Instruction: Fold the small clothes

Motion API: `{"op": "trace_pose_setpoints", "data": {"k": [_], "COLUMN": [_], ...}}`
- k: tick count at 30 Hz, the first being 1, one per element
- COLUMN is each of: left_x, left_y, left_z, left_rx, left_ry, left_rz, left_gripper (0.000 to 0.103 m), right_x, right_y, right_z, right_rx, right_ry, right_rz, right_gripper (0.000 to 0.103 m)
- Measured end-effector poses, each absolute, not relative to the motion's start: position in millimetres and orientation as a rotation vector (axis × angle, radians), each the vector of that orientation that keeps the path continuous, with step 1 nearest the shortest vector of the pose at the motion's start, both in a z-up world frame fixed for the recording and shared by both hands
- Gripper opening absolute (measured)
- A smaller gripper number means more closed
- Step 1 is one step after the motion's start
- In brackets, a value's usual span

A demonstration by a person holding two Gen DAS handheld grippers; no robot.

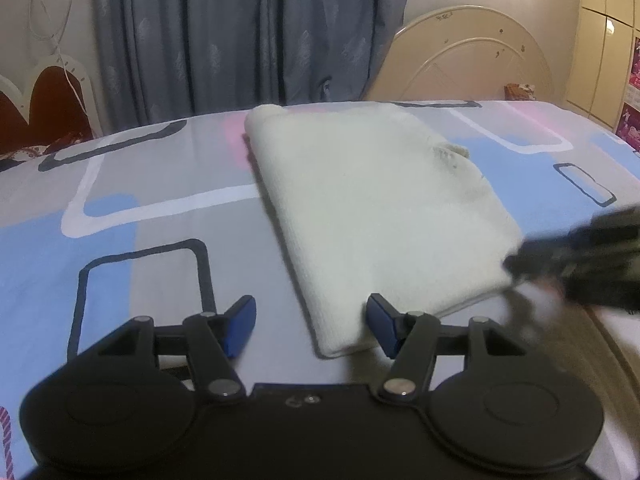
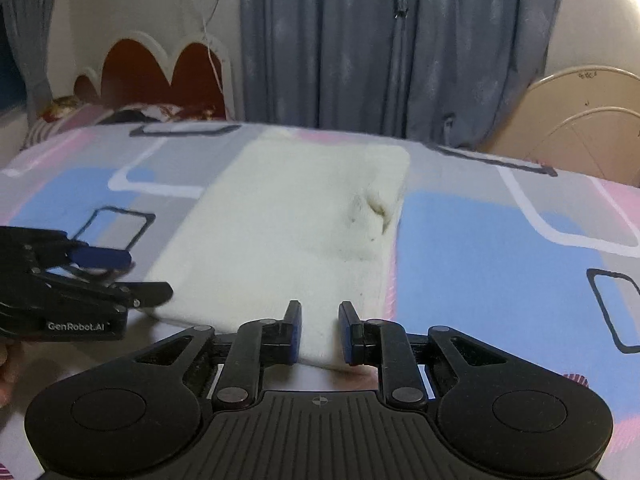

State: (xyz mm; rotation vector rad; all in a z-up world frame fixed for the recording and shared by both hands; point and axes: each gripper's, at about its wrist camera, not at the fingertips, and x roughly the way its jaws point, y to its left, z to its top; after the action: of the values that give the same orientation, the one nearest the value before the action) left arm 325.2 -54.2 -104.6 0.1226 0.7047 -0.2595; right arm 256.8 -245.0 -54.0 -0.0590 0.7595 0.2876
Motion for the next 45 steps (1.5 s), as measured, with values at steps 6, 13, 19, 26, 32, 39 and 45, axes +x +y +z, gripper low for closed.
{"op": "trace_pose_setpoints", "data": {"k": [6,13,19,26,32,39,45], "left_x": [324.4,322.6,361.6,409.5,429.6,438.3,439.4], "left_y": [-53.1,-38.5,-15.4,0.2,-0.4,-0.7,-3.6], "left_z": [-103.5,-90.4,-86.6,-100.6,-110.5,-116.0,-115.4], "left_rx": [0.140,0.086,-0.163,-0.385,-0.422,-0.444,-0.441], "left_ry": [0.704,0.648,0.713,0.793,0.814,0.808,0.806], "left_rz": [-0.234,-0.240,-0.297,-0.298,-0.330,-0.357,-0.364], "left_gripper": [0.075,0.080,0.076,0.073,0.072,0.072,0.074], "right_x": [259.8,257.9,286.4,343.6,373.8,376.5,383.0], "right_y": [-251.6,-274.4,-306.1,-332.6,-340.6,-338.8,-334.0], "right_z": [-56.4,-39.3,-32.1,-54.6,-77.9,-79.0,-76.6], "right_rx": [-0.040,0.113,0.274,0.514,0.643,0.626,0.631], "right_ry": [0.776,0.715,0.664,0.725,0.792,0.778,0.797], "right_rz": [0.288,0.286,0.230,0.272,0.347,0.407,0.409], "right_gripper": [0.020,0.020,0.069,0.069,0.068,0.054,0.053]}}
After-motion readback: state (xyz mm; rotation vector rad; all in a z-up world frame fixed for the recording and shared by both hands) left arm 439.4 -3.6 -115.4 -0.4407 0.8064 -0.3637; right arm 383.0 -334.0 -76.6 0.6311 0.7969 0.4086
